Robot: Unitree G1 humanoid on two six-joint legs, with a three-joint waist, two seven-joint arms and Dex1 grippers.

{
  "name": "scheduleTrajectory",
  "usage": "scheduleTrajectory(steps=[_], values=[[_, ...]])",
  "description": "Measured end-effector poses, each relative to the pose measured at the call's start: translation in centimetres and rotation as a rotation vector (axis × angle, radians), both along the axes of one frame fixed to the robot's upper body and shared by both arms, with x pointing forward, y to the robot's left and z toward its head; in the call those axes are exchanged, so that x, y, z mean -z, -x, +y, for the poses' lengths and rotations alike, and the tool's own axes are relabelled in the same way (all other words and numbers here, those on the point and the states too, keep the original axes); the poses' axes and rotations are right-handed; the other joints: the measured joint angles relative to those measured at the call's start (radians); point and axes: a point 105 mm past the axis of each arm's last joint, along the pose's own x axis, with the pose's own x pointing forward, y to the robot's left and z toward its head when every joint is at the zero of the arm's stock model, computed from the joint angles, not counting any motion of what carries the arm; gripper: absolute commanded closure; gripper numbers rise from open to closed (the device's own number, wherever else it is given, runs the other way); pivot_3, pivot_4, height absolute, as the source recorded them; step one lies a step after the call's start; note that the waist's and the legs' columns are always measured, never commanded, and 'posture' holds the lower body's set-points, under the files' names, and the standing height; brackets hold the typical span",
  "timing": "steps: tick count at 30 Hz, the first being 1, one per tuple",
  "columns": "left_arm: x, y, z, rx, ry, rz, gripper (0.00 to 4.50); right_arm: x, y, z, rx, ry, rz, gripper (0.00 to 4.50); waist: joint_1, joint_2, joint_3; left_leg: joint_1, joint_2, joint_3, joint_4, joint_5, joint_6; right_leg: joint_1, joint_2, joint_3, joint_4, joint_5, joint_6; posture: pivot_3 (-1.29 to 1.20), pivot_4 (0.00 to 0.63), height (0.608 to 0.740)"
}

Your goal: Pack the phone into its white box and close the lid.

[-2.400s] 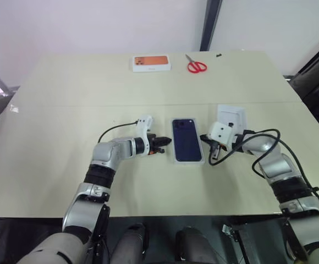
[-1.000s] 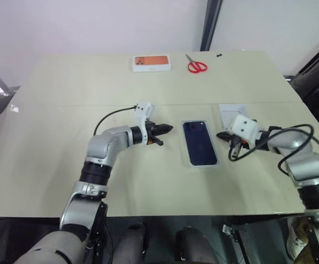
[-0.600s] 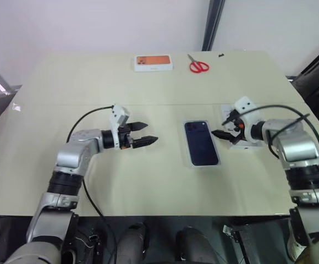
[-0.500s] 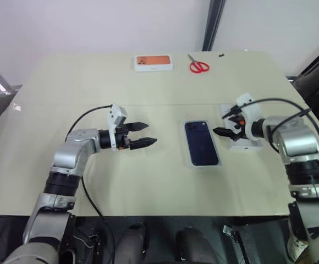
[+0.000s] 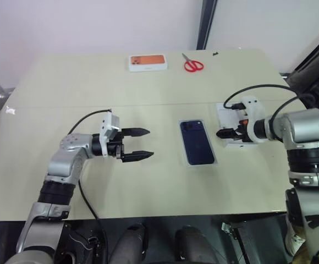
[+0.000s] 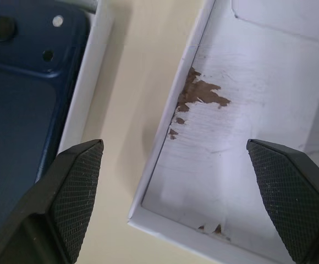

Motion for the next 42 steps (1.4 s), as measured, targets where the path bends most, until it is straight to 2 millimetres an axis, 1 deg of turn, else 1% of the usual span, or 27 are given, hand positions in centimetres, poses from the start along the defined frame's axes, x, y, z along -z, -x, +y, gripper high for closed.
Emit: scheduleTrajectory(steps=[3,5,12,20,26,29,32,33,34,35,36,42], values=[[0.1,0.3,0.0,0.012,-0.001,-0.005,0.19,0.4,-0.1,1.0,-0.004,-0.002,0.003,0.13,0.001,0.000,0.000,0.000,0.000,0.000,0.000,0.000,0.000,0.000,0.000,0.000,0.000,0.000,0.000,0.00,0.150,0.734],[0.4,0.5,0.1,0.014,-0.002,0.002,0.19,0.5,-0.2,1.2,-0.001,0.006,-0.002,0.13,0.001,0.000,0.000,0.000,0.000,0.000,0.000,0.000,0.001,0.000,0.000,0.000,0.000,0.000,0.000,0.00,0.150,0.734],[0.1,0.8,-0.1,0.021,-0.002,-0.019,0.19,0.4,-0.8,0.8,0.025,0.045,-0.040,0.13,0.003,0.000,0.000,0.000,0.000,0.000,0.000,-0.001,0.002,0.000,0.000,0.000,0.000,0.000,0.000,0.00,0.150,0.734],[0.2,1.1,-0.1,0.023,0.006,-0.013,0.19,0.5,-1.0,0.6,0.043,0.064,-0.048,0.13,0.001,0.000,0.000,0.000,0.000,0.000,0.000,-0.001,0.002,0.000,0.000,0.000,0.000,0.000,0.000,0.00,0.150,0.734],[0.3,1.3,0.1,0.036,-0.002,-0.014,0.19,1.1,-0.9,0.9,0.030,0.092,-0.034,0.13,0.001,0.000,0.000,0.000,0.000,0.000,0.000,-0.001,0.002,0.000,0.000,0.000,0.000,0.000,0.000,0.00,0.150,0.734],[0.6,1.5,0.3,0.043,-0.008,-0.025,0.11,1.7,-0.6,0.9,0.025,0.099,-0.021,0.94,0.001,0.000,0.000,0.000,0.000,0.000,0.000,-0.001,0.002,0.000,0.000,0.000,0.000,0.000,0.000,0.00,0.150,0.734],[0.6,1.6,0.3,0.045,-0.018,-0.050,0.11,2.0,-0.6,0.7,0.026,0.120,-0.020,2.47,0.002,0.000,0.000,0.000,0.000,0.000,0.000,-0.001,0.003,0.000,0.000,0.000,0.000,0.000,0.000,0.00,0.150,0.734],[0.6,1.5,0.3,0.044,-0.021,-0.052,0.11,2.1,-0.6,0.6,0.030,0.129,-0.024,2.90,0.001,0.000,0.000,0.000,0.000,0.000,0.000,-0.002,0.003,0.000,0.000,0.000,0.000,0.000,0.000,0.00,0.150,0.734],[0.7,1.5,0.3,0.043,-0.021,-0.052,0.11,2.1,-0.6,0.6,0.030,0.132,-0.030,3.50,0.001,0.000,0.000,0.000,0.000,0.000,0.000,-0.002,0.003,0.000,0.000,0.000,0.000,0.000,0.000,0.00,0.150,0.734],[0.7,1.5,0.3,0.042,-0.022,-0.052,0.11,2.1,-0.7,0.6,0.026,0.133,-0.033,4.01,0.001,0.000,0.000,0.000,0.000,0.000,0.000,-0.002,0.003,0.000,0.000,0.000,0.000,0.000,0.000,0.00,0.150,0.734],[0.7,1.5,0.3,0.044,-0.023,-0.053,0.11,2.1,-0.7,0.7,0.027,0.135,-0.033,4.42,0.001,0.000,0.000,0.000,0.000,0.000,0.000,-0.002,0.003,0.000,0.000,0.000,0.000,0.000,0.000,0.00,0.150,0.734],[0.8,1.6,0.1,0.050,-0.026,-0.057,0.11,2.1,-0.7,0.3,0.067,0.136,-0.036,4.47,0.001,0.000,0.000,0.000,0.000,0.000,0.000,-0.002,0.003,0.000,0.000,0.000,0.000,0.000,0.000,0.00,0.150,0.734]])
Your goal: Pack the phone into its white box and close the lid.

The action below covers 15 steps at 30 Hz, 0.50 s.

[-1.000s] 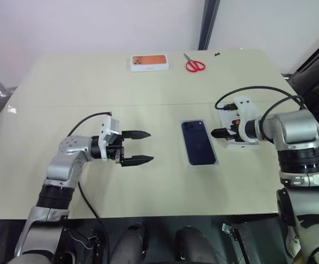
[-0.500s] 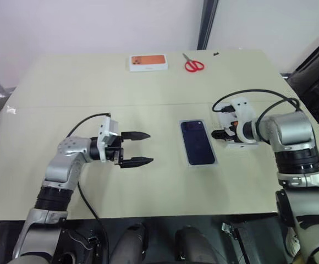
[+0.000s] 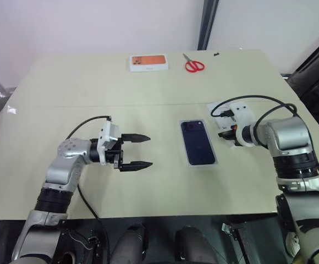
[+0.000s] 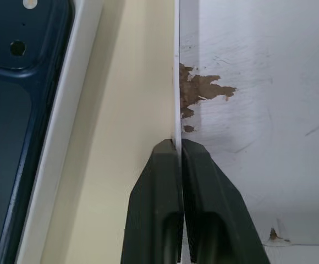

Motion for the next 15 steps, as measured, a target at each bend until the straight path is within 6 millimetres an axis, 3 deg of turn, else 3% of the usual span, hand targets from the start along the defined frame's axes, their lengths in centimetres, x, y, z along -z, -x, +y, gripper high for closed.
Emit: scheduleTrajectory(steps=[4,8,12,15], values=[[0.0,-0.1,-0.1,-0.005,0.003,0.000,0.11,-0.2,-0.4,0.6,0.046,-0.091,-0.028,4.47,-0.001,0.000,0.000,0.000,0.000,0.000,0.000,0.000,0.000,0.000,0.000,0.000,0.000,0.000,0.000,0.00,0.150,0.734],[0.0,-0.4,-0.1,-0.026,0.012,0.001,0.11,-2.7,-1.7,2.4,0.017,-0.234,-0.165,4.47,-0.004,0.000,0.000,0.000,0.000,0.000,-0.001,0.000,0.000,-0.002,0.000,0.000,0.001,0.000,0.000,0.00,0.150,0.734],[-0.1,-0.7,-0.1,-0.051,0.019,0.000,0.11,-6.1,-1.7,6.6,-0.118,-0.464,-0.299,4.47,-0.004,0.000,0.000,0.000,0.000,0.000,-0.001,0.000,-0.001,-0.002,0.000,0.000,0.002,0.000,0.000,0.00,0.150,0.734],[-0.3,-1.0,0.0,-0.084,0.035,-0.004,0.11,-8.3,0.1,10.5,-0.276,-0.694,-0.307,4.47,-0.004,0.000,0.000,0.000,0.000,0.000,-0.001,0.000,0.000,-0.002,0.000,0.000,0.001,0.000,0.000,0.00,0.150,0.734]])
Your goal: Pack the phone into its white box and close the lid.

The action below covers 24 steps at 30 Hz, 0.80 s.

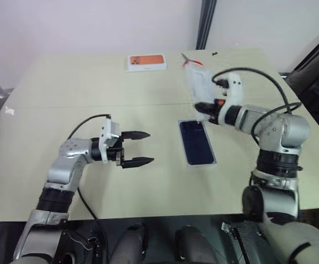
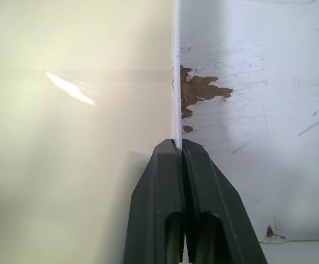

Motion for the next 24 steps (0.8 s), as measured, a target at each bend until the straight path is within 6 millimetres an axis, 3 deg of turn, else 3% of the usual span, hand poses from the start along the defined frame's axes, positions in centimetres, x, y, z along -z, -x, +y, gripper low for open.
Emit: scheduleTrajectory(steps=[4,7,11,13,17,21,24], values=[[0.0,-0.8,0.6,-0.067,0.020,0.011,0.11,0.7,3.4,2.7,-0.215,-0.180,0.080,4.47,0.008,0.000,0.000,0.000,0.000,-0.001,0.001,-0.001,0.001,0.001,0.000,0.000,0.000,0.000,0.000,0.00,0.150,0.734],[0.3,-1.0,0.8,-0.094,0.033,0.024,0.11,1.8,4.7,3.0,-0.271,-0.332,0.146,4.47,0.006,0.000,0.000,0.000,-0.001,0.000,0.001,-0.001,0.002,0.001,-0.001,0.000,0.000,0.000,0.000,0.00,0.150,0.734],[0.3,-1.1,0.6,-0.108,0.045,0.025,0.11,1.1,6.9,4.0,-0.396,-0.467,0.128,4.47,-0.002,0.001,0.000,0.000,0.000,0.000,-0.001,-0.001,0.001,0.000,-0.001,0.000,0.001,0.000,0.000,0.00,0.150,0.734],[0.1,-1.2,0.4,-0.113,0.057,0.019,0.11,1.8,7.8,4.3,-0.422,-0.486,0.161,4.47,-0.003,0.001,-0.001,0.000,0.000,0.000,-0.001,-0.001,0.001,0.000,-0.001,0.000,0.001,0.000,0.000,0.00,0.150,0.734],[-0.1,-1.3,0.2,-0.127,0.073,0.016,0.11,5.2,9.5,4.3,-0.411,-0.460,0.290,4.47,-0.002,0.001,-0.001,0.000,0.000,0.000,-0.001,-0.001,0.002,0.000,-0.001,0.000,0.000,0.000,0.000,0.00,0.150,0.734],[-0.1,-1.4,0.1,-0.140,0.082,0.016,0.11,6.5,9.8,4.0,-0.363,-0.392,0.340,4.47,-0.001,0.001,-0.001,0.000,0.000,0.000,0.000,-0.002,0.003,0.000,0.000,0.000,0.000,0.000,0.000,0.00,0.150,0.734],[0.0,-1.2,-0.2,-0.135,0.093,0.043,1.01,6.2,9.7,3.8,-0.345,-0.385,0.336,4.50,-0.002,0.001,-0.001,0.000,0.000,0.000,0.000,-0.002,0.004,0.000,0.000,0.000,0.000,0.000,0.000,0.00,0.150,0.734]])
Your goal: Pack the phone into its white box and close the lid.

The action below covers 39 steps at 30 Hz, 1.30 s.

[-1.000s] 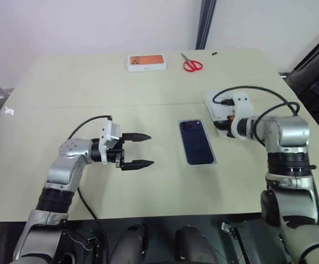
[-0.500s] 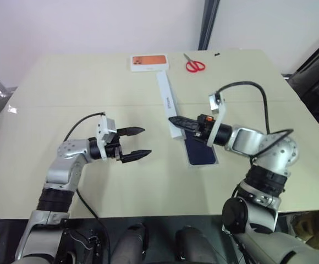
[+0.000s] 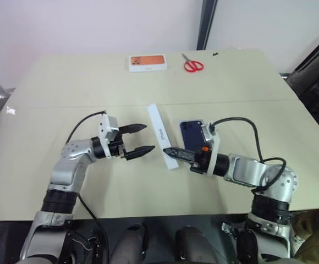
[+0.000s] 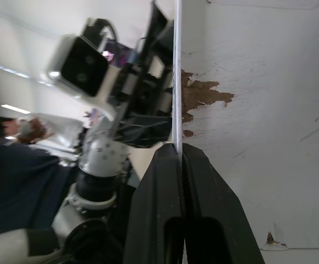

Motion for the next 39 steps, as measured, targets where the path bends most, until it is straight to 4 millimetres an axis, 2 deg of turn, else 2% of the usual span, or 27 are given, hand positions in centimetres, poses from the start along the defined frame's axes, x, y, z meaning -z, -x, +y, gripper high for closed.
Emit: scheduleTrajectory(steps=[7,15,18,23,26,28,30,32,35,37,39], values=[[2.4,1.2,-1.3,0.030,0.027,0.113,4.48,0.5,0.0,-0.3,0.041,0.011,0.060,4.50,0.004,0.000,0.000,0.000,0.000,0.000,0.001,0.000,0.001,0.001,0.000,0.000,-0.001,0.000,0.000,0.00,0.150,0.734],[2.8,0.4,-4.1,-0.022,0.078,0.105,4.48,0.5,-1.0,-0.9,0.116,0.046,0.052,4.50,0.007,0.000,0.000,0.000,0.000,0.000,0.002,-0.001,0.002,0.004,0.000,-0.001,-0.002,0.000,0.000,0.00,0.150,0.734],[2.9,0.2,-4.8,-0.029,0.080,0.108,4.50,0.5,-1.4,-1.4,0.145,0.050,0.045,3.52,0.007,0.000,0.000,0.000,0.000,0.000,0.002,-0.001,0.002,0.004,0.001,-0.001,-0.002,0.000,0.000,0.00,0.150,0.734],[2.8,-0.1,-6.2,-0.016,0.089,0.111,4.50,1.4,-2.5,-2.6,0.204,0.091,0.068,0.98,0.008,0.000,0.000,0.000,0.000,0.000,0.002,-0.001,0.002,0.004,0.001,-0.001,-0.002,0.000,0.000,0.00,0.150,0.734],[3.2,-0.4,-7.2,-0.005,0.088,0.123,4.50,0.8,-3.0,-4.2,0.209,0.165,-0.018,0.98,0.011,0.000,0.000,0.000,0.000,0.001,0.003,-0.001,0.003,0.004,0.001,-0.001,-0.002,0.000,0.000,0.00,0.150,0.734],[3.1,-0.7,-7.9,-0.004,0.091,0.115,4.50,-0.8,-3.9,-6.4,0.234,0.247,-0.131,0.98,0.012,0.000,0.000,0.000,0.000,0.001,0.005,-0.002,0.004,0.005,0.001,-0.001,-0.002,0.000,0.000,0.00,0.150,0.734],[2.9,-1.1,-8.7,0.008,0.093,0.112,4.50,-2.7,-5.7,-8.8,0.315,0.284,-0.225,0.98,0.011,0.000,0.000,0.000,0.000,0.001,0.005,-0.002,0.004,0.005,0.001,-0.002,-0.002,0.000,0.000,0.00,0.150,0.734],[2.8,-1.1,-9.3,0.018,0.094,0.102,4.50,-3.6,-7.2,-11.2,0.406,0.325,-0.282,0.98,0.011,0.000,0.000,0.000,0.000,0.001,0.005,-0.002,0.004,0.005,0.001,-0.001,-0.003,0.000,0.000,0.00,0.150,0.734],[3.3,-1.1,-10.2,0.033,0.088,0.120,4.50,-2.9,-8.3,-13.3,0.455,0.527,-0.392,0.98,0.010,0.000,0.000,0.000,0.001,0.002,0.005,-0.002,0.004,0.004,0.001,-0.001,-0.003,0.000,0.001,0.00,0.150,0.734],[3.8,-1.0,-10.4,0.038,0.073,0.133,4.50,-2.3,-8.7,-13.7,0.455,0.627,-0.472,0.98,0.007,0.000,0.000,0.000,0.001,0.002,0.005,-0.002,0.004,0.004,0.002,-0.001,-0.003,0.000,0.001,0.00,0.150,0.734],[3.9,-0.9,-10.5,0.043,0.067,0.139,4.50,-1.2,-8.6,-13.3,0.422,0.720,-0.532,1.53,0.007,0.000,0.000,0.000,0.001,0.002,0.005,-0.002,0.004,0.004,0.002,-0.001,-0.002,0.000,0.001,0.00,0.150,0.734]])
